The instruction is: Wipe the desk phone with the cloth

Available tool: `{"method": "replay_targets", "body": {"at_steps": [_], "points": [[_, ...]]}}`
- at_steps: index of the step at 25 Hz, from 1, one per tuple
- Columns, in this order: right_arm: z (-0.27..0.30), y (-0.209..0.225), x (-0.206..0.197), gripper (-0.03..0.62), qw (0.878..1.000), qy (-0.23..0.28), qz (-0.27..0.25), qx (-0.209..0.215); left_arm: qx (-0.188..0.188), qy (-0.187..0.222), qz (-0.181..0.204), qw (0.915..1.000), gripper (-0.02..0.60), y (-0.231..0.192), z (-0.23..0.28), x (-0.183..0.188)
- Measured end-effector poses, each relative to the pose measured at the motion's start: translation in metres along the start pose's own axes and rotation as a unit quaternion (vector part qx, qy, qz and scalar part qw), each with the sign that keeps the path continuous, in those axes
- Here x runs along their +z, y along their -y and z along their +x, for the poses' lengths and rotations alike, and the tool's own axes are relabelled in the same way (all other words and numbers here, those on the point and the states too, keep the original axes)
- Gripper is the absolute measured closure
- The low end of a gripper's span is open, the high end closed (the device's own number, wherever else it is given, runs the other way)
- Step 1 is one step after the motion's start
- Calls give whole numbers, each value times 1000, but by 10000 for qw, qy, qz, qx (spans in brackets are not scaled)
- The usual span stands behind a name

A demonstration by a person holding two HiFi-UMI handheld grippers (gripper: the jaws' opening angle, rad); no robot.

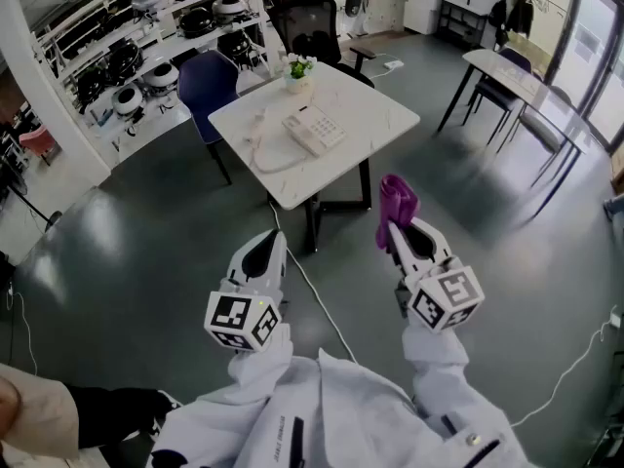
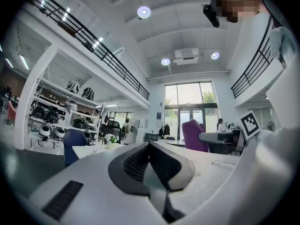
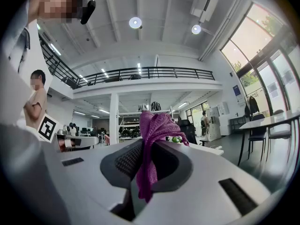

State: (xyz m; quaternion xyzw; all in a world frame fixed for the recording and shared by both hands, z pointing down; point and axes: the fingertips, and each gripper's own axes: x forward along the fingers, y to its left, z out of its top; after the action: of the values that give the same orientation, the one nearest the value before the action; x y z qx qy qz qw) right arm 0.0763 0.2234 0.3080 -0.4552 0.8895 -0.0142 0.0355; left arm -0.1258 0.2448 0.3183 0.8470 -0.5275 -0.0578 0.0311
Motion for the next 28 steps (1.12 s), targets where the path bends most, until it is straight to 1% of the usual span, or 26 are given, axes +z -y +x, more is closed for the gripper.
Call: {"method": "replay_targets", "body": {"at_steps": [7, 16, 24, 28], "points": [[-9, 1, 5, 557, 10000, -22, 10, 17, -10, -4, -14, 10000, 583, 9, -2, 4], [-17, 16, 1, 557, 9999, -33, 91, -115, -68, -5, -16, 10000, 583, 20, 8, 1], [-11, 34, -6, 557, 9999, -139, 17, 51, -4, -29, -33, 10000, 583, 33, 22, -6], [1, 43, -14, 557, 9997, -199, 45, 165, 53, -55, -41, 10000, 583, 31, 33, -10]]}}
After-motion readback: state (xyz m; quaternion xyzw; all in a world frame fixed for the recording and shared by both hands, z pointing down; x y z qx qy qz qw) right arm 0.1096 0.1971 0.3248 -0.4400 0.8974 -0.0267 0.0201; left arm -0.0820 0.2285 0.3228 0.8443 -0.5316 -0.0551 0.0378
